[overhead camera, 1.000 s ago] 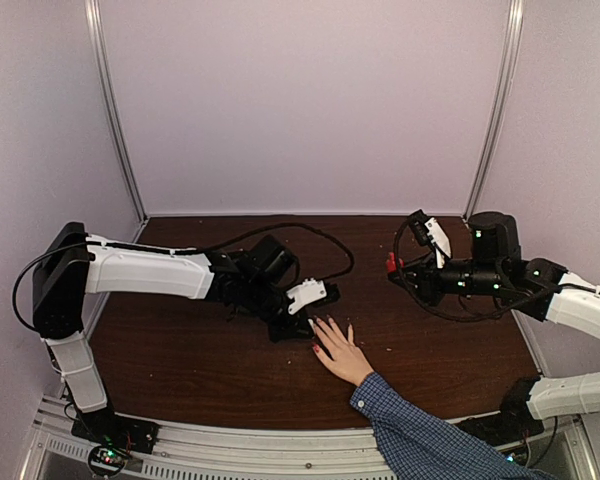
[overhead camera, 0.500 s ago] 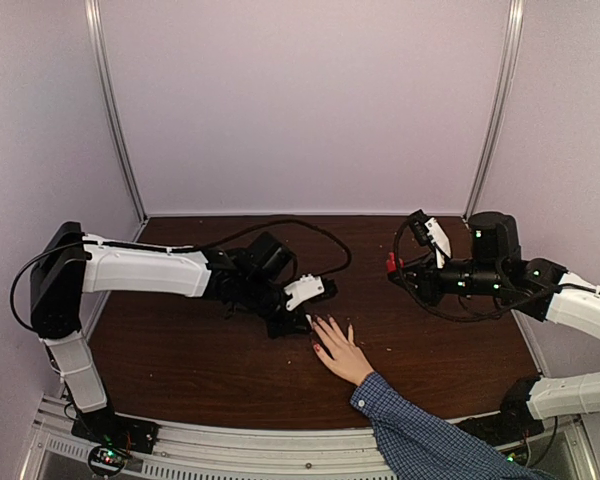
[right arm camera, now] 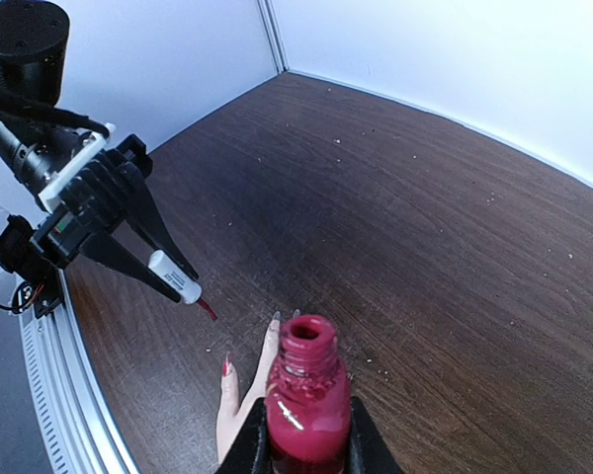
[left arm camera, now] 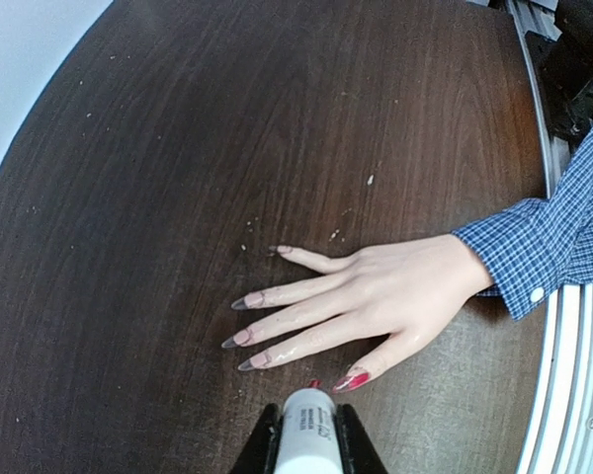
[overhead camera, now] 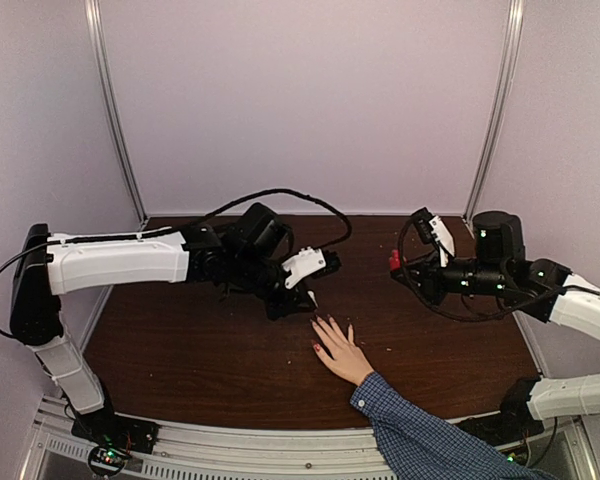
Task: Paint the nails
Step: Paint the nail with the hand.
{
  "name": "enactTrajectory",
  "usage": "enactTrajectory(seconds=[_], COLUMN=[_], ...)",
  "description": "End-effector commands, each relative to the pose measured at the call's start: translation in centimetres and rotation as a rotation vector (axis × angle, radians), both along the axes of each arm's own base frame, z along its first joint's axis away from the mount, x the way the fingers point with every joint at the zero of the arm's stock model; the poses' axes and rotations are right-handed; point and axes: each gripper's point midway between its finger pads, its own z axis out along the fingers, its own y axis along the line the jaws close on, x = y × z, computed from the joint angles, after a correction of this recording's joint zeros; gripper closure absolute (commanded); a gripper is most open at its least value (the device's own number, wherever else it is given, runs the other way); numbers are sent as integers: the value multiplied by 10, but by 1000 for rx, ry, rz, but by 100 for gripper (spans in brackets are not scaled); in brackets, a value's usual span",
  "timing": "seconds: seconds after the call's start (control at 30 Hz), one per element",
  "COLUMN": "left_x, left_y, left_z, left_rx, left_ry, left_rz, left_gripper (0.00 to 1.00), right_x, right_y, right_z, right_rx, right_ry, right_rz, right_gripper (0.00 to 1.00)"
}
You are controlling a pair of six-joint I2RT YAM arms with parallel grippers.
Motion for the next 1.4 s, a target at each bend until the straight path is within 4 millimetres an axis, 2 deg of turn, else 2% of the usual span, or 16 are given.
enactTrajectory(seconds=[0.0, 0.23, 0.47, 0.7, 0.83, 1.03, 1.37], left_x=[-6, -13, 2, 20, 19, 7, -7], left_y=[-6, -16, -15, 1, 5, -12, -20], left_z=[-1, -7, -7, -18, -24, -30, -44], left_rx=[56, 70, 44, 65, 63, 33, 57], left_ry=[25, 122, 187, 234, 265, 267, 282], left_rz=[22, 54, 277, 561, 652, 621, 599], left_gripper=[100, 100, 100, 100, 100, 100, 100], right_x=[4, 11, 19, 21, 21, 22, 22], right_y=[-11, -27, -46, -48, -48, -46, -44], right_z=[12, 14, 15, 14, 14, 13, 12], right_rx=[11, -17, -30, -28, -25, -20, -11], right_ry=[-20, -28, -38, -33, -34, -25, -23], right_rz=[-59, -144, -238, -241, -237, -229, -217], right_gripper=[100, 100, 100, 100, 100, 100, 100])
